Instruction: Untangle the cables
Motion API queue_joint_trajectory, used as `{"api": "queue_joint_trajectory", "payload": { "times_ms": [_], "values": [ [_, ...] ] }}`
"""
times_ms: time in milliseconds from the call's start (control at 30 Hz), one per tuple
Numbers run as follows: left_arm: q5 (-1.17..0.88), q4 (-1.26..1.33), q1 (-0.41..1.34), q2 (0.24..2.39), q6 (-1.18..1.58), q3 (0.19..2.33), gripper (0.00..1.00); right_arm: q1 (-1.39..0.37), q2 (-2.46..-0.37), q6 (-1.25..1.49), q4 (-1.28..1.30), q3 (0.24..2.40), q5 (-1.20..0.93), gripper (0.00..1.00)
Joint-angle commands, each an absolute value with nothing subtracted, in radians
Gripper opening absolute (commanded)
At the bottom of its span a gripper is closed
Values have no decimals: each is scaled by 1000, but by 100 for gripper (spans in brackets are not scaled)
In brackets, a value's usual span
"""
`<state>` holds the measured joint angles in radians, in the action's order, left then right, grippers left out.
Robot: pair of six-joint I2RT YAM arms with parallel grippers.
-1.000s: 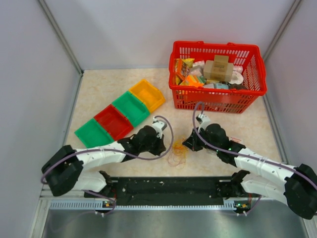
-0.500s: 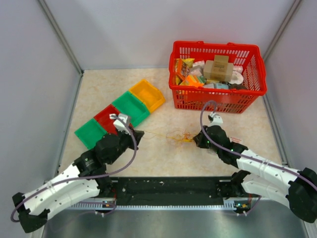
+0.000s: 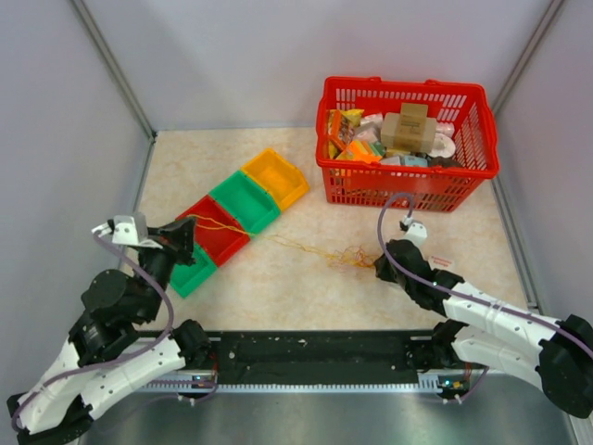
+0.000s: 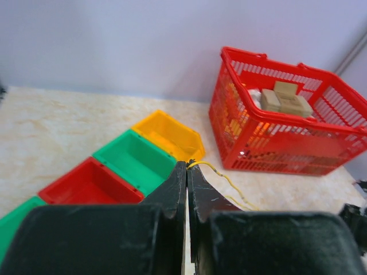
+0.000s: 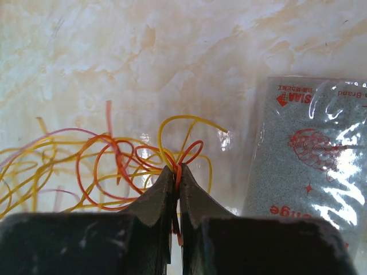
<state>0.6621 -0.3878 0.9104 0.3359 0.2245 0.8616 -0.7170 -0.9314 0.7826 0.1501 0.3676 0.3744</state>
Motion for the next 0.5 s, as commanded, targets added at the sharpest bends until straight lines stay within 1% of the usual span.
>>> {"api": "queue_joint_trajectory", "payload": {
  "times_ms": [0,133,300,367,467],
  "values": [
    [807,-387,907,302,77,942,0,-706,-922,787,167,371,433,0],
    [909,-370,907,272,-50,997,0,-704,-922,788,169,368,443,0],
    [963,-310,907,218,-179,1052,0,-699,-928,792,169,364,451,0],
    [953,-317,907,207,-180,1066,0,-698,-931,790,169,365,449,0],
    [870,-354,907,215,-138,1062,0,-698,-948,741,149,377,402,0]
  ]
}}
